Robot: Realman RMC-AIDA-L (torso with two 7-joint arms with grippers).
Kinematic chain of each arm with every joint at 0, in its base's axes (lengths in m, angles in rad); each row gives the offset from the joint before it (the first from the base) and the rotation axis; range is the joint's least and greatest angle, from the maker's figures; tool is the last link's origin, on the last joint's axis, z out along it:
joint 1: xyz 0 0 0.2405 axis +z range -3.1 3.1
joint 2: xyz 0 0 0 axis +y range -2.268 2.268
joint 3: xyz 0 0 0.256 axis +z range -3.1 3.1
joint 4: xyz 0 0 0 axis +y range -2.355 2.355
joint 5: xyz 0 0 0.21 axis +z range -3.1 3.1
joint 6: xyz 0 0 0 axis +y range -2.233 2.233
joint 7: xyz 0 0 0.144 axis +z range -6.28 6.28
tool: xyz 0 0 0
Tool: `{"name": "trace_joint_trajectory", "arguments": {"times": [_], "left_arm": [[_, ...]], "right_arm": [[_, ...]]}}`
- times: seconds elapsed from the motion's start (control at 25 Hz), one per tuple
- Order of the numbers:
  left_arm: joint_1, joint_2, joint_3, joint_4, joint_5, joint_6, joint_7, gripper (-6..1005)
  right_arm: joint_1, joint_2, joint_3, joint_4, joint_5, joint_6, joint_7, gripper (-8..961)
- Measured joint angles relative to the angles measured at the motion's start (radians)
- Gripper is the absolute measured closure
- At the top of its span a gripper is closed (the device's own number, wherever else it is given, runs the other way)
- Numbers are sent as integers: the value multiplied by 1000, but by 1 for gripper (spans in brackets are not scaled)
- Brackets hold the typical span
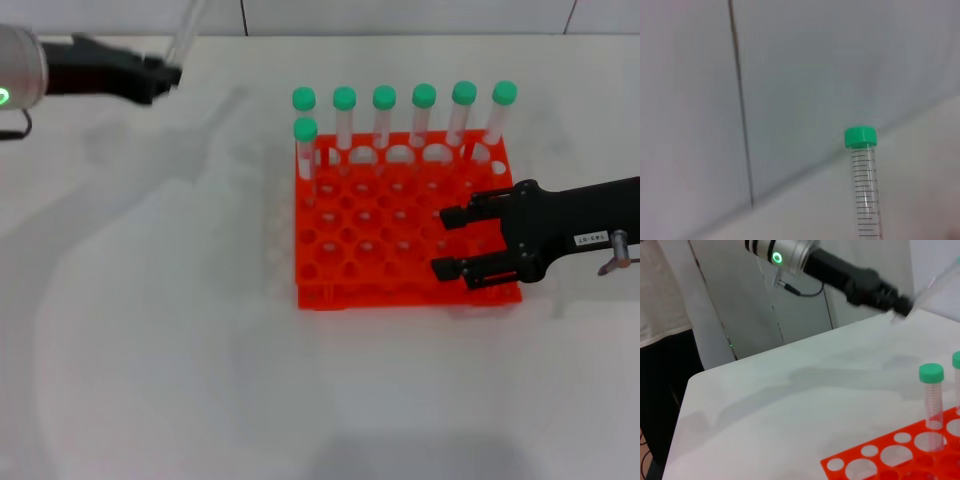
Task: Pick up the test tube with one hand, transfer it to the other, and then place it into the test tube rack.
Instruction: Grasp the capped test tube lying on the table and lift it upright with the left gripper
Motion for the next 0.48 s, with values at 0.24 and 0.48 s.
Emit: {"name": "trace_joint_trajectory", "arguments": {"times": [0.24,0.48], "left_arm": [[76,20,-5,-57,-432,1,382,814],[-39,109,-46,-373,-674,230,638,814]], "right_arm": [[0,17,0,-1,1,1,-5,231],[3,29,-1,-16,1,2,-7,231]]}}
